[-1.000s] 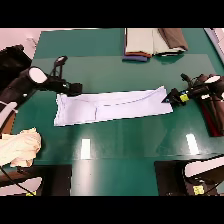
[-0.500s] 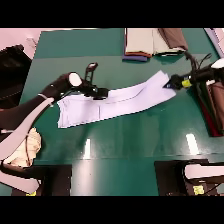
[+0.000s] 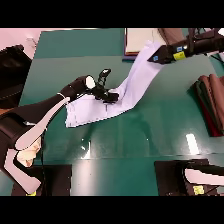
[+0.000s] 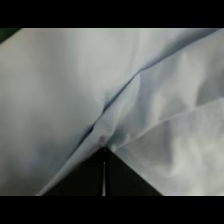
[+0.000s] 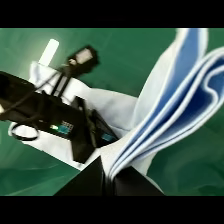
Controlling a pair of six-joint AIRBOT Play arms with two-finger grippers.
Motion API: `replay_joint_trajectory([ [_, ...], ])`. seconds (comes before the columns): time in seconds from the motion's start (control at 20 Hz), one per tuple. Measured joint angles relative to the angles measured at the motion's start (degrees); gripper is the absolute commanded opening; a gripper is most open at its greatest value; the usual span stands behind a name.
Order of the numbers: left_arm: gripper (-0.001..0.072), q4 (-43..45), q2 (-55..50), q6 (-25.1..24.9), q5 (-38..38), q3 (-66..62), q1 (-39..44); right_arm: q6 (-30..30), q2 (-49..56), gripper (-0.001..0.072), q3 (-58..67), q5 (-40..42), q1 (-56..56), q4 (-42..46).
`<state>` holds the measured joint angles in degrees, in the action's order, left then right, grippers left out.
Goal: Fold the shirts.
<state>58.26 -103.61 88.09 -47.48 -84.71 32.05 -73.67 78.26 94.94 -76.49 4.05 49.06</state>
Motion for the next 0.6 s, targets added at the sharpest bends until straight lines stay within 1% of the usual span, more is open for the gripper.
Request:
replay_joint_trajectory([
  [0.15,0.0029,0.0,-0.3,0.0,-0.5,-0.7,0.0,-1.0,-0.2,0.0017,2.1,0.6,4.3,-0.1],
  [0.35,0.0029,0.7,0.8,0.0,-4.0,-4.2,-2.3,-1.9,-0.2,0.0017,3.0,1.6,8.8,0.0],
  [0.5,0.0029,2.7,5.9,0.0,-6.2,-6.2,-6.8,-2.2,0.0,0.0017,3.2,3.4,12.6,-0.1],
  [0.6,0.0029,5.4,11.6,0.0,-7.0,-6.8,-11.4,-2.3,1.2,0.0017,3.3,5.2,15.8,-1.2],
])
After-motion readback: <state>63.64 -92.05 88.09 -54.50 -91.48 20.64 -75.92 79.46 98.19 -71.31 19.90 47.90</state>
